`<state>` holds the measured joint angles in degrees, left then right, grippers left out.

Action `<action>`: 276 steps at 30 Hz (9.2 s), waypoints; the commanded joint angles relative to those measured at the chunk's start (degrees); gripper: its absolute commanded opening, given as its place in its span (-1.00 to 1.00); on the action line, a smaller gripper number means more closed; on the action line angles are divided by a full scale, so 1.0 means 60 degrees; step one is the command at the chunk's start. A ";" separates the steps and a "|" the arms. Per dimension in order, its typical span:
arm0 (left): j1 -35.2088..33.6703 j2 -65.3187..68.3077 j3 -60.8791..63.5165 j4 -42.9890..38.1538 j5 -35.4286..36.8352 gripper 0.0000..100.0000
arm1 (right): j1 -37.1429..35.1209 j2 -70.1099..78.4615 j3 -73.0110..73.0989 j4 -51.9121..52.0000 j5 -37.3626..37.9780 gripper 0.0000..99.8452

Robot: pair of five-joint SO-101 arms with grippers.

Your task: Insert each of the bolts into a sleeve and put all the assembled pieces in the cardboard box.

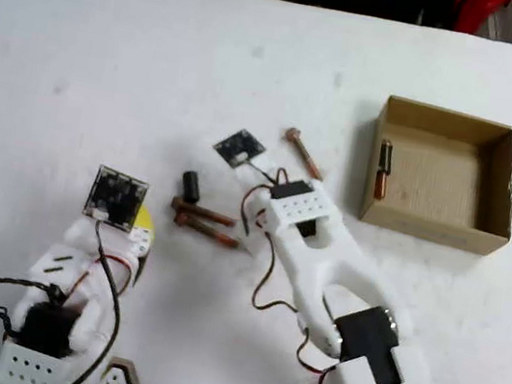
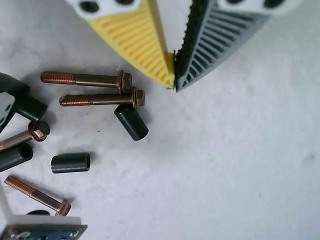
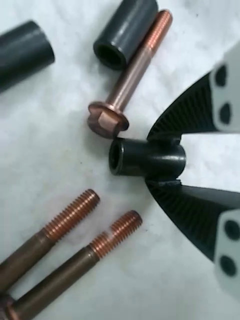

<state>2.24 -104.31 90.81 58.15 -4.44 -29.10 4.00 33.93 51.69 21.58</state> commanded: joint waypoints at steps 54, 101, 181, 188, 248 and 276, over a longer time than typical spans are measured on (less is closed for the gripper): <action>0.0505 -0.0066 0.1026 -0.1245 -0.0029 -0.95 | 0.1165 -1.4454 0.5201 0.2337 0.0454 -0.97; 0.2000 1.0718 -0.5524 -0.1465 0.6081 -0.63 | 0.2029 -1.7853 0.7985 0.2176 -0.0366 -0.97; 0.1941 1.6769 -0.7106 -0.4015 0.7209 -0.75 | 0.2044 -1.7853 0.8410 0.2147 -0.0352 -0.97; 0.1897 1.6755 -0.7062 -0.4015 0.7179 -0.76 | 0.2044 -1.7853 0.8454 0.2147 -0.0352 -0.97; 0.1458 0.7128 -0.6168 -0.1802 0.3165 -0.95 | 0.0183 -1.7839 1.0447 -0.3128 -0.0703 -0.97; 0.3890 0.4769 -0.5890 -0.5201 0.1465 -0.95 | -0.0974 -1.7853 1.0476 -0.5033 -0.2418 -0.97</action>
<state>23.96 -74.51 56.09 31.16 4.79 -35.43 -102.46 96.35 23.12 3.74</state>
